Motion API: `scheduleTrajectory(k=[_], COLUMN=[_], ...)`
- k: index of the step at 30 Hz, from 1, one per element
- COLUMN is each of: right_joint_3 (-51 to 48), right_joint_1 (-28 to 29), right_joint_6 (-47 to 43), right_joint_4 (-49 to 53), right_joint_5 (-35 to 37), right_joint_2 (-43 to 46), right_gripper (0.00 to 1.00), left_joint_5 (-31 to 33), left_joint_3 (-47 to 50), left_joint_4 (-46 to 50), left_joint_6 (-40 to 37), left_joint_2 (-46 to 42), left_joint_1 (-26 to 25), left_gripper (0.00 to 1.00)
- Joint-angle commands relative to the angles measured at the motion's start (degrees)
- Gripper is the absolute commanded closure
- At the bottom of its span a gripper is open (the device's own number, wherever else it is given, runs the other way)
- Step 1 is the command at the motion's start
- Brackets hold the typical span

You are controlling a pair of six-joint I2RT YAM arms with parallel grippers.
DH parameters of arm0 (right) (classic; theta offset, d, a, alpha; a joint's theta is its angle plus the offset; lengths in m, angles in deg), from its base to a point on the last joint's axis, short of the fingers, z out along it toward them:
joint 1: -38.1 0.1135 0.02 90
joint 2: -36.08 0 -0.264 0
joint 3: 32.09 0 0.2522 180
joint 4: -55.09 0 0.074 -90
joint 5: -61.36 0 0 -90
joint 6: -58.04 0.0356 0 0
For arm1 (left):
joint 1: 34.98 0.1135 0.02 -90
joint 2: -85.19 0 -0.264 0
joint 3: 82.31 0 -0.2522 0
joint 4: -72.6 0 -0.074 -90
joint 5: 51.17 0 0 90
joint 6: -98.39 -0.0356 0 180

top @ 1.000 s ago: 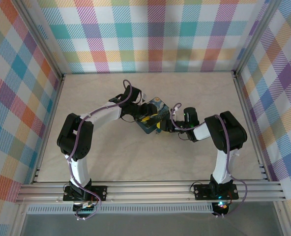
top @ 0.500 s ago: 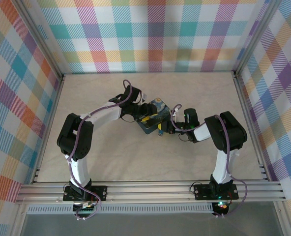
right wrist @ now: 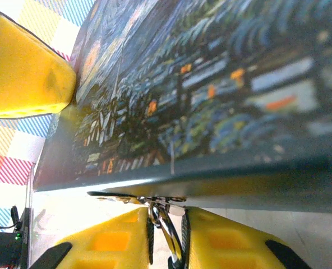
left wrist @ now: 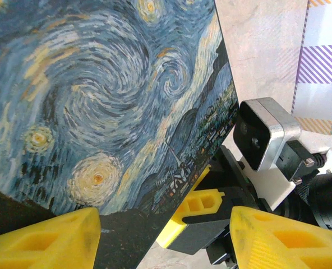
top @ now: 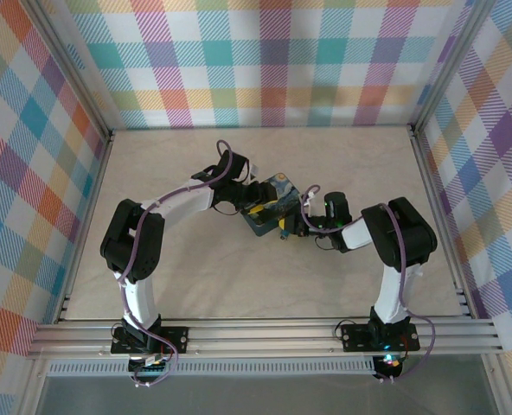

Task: Unlock a padlock with a key

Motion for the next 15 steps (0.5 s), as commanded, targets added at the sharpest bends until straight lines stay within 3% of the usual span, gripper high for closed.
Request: scheduleTrajectory(k=[1,15], right_joint_3=[-1.30,-1.88], right_joint_1=[-0.47,-0.83], right_joint_6=[-1.36,-0.63], right_joint_4=[-0.12,-1.19], right_joint_5=[-2.20,-3.24], right_joint_2=[2.44,2.63], right_gripper=[0.77,0.71], left_joint_5=[0.71,0.63], left_joint_3=[-0.04,-0.06], left_joint_4=[0.38,0.30], left_joint_6=[0.05,0.08], left_joint_2=[0.94,1.33], left_joint_1=[-0.48,-0.48], left_gripper=[0.37,0.37])
